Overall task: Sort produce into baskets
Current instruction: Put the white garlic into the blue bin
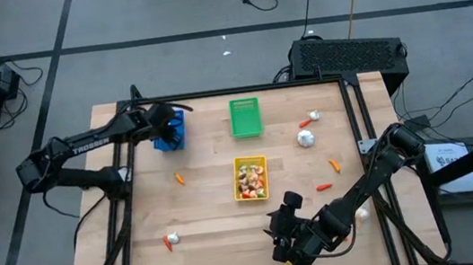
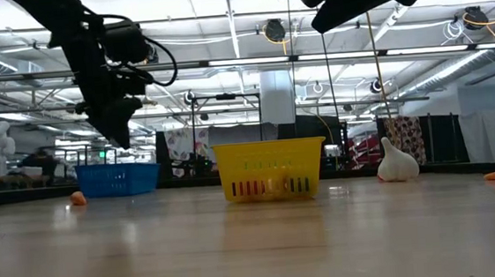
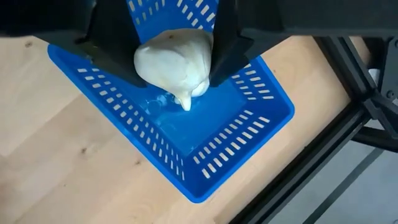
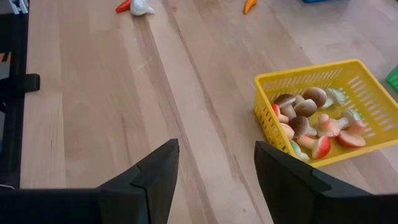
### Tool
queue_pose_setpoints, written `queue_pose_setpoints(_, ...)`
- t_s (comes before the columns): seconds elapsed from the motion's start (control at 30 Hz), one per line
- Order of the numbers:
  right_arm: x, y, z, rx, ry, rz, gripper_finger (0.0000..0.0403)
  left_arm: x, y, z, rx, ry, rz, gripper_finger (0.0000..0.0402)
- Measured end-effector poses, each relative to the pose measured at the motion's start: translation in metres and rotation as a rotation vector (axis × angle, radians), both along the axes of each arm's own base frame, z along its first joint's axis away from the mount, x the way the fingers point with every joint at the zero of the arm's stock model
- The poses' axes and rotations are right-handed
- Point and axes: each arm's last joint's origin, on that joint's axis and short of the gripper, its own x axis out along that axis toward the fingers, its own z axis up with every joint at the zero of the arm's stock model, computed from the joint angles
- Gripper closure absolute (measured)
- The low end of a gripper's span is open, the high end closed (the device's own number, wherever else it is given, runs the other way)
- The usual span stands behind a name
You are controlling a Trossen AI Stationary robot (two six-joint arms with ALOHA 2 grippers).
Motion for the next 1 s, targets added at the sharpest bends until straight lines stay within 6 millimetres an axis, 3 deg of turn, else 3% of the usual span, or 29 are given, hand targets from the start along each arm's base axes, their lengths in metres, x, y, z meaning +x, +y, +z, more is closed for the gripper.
queue_pose_setpoints(0.43,0.000,0.000,0.000,0.000,0.000,0.000,0.0202,0.000,0.000,0.000,0.003,0.007,-0.004,0.0155)
queue_pose_setpoints(0.63,0.000,0.000,0.000,0.000,-0.001,0.000,0.0202,0.001,-0.001,0.000,-0.002,0.001,-0.008,0.0148)
queue_pose_setpoints(1.0,0.000,0.000,0.000,0.000,-0.001,0.000,0.0202,0.019,-0.034,0.001,-0.234,-0.122,-0.191,0.0148)
